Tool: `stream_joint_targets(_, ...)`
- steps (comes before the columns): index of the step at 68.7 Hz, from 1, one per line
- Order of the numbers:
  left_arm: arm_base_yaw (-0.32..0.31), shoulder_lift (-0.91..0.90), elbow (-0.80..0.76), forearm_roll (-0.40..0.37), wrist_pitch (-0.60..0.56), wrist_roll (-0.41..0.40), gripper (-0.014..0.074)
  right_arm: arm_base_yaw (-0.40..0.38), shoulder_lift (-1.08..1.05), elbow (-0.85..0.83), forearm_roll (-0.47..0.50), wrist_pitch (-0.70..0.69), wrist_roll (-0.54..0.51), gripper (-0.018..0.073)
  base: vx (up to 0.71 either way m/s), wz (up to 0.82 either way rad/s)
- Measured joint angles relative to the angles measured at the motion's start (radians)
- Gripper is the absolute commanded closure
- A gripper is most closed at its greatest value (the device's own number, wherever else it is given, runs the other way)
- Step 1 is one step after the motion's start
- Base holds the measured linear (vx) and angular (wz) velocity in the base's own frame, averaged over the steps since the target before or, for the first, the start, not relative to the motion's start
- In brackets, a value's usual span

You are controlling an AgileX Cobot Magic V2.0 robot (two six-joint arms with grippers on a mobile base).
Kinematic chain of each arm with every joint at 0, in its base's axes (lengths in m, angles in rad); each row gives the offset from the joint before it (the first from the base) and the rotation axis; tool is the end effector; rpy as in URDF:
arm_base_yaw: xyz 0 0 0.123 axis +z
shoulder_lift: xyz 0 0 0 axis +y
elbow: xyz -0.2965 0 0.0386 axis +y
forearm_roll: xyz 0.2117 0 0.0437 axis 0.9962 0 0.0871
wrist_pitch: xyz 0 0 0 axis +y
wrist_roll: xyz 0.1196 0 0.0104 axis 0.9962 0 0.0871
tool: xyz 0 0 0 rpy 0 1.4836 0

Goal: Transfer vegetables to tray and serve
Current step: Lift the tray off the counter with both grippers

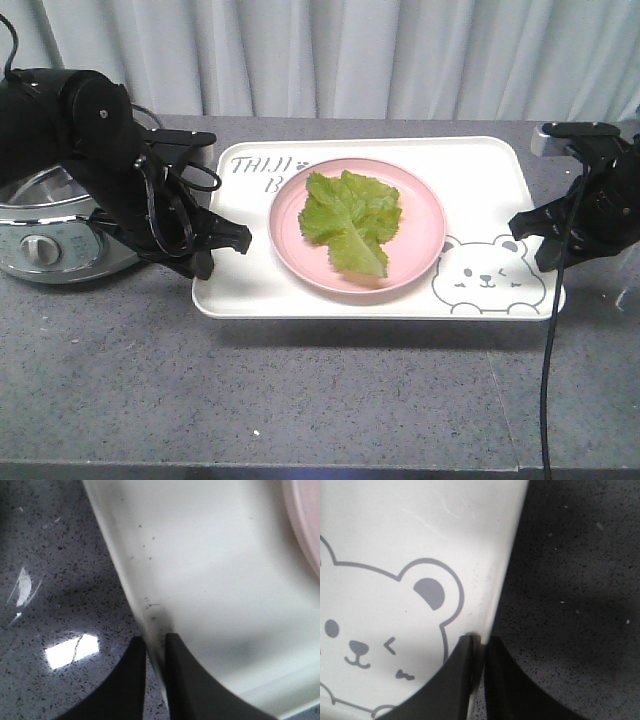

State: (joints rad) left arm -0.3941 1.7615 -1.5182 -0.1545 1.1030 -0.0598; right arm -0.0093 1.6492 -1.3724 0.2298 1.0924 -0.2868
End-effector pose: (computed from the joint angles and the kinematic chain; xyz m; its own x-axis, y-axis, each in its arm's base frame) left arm 0.3141 -0.1485 0.2852 -0.9245 0.2455 -0.2917 0.3026 0.9379 -0.1698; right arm 0.3122 0.0214 0.2874 -0.9310 -0.1662 -0.3250 -0.2204 0.9657 0.1374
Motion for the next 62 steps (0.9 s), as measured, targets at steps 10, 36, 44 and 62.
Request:
stream_joint_targets(10,0.0,-0.034,0.0,0.0,-0.008,0.006,0.0603,0.0,-0.043,0.0,-0.001,0.004,0.003,0.0555,0.0,0.0)
stream_joint_targets(36,0.0,-0.172,0.002,-0.008,-0.031,0.036,0.0603,0.0,-0.12,0.0,0.005,0.017,0.012,0.0555,0.0,0.0)
stream_joint_targets(44,0.0,-0.206,0.002,-0.013,-0.041,0.04,0.0603,0.0,-0.144,0.001,0.007,0.017,0.014,0.0555,0.0,0.0)
stream_joint_targets(62,0.0,-0.218,0.002,-0.014,-0.043,0.043,0.0603,0.0,-0.158,0.001,0.007,0.022,0.015,0.0555,0.0,0.0)
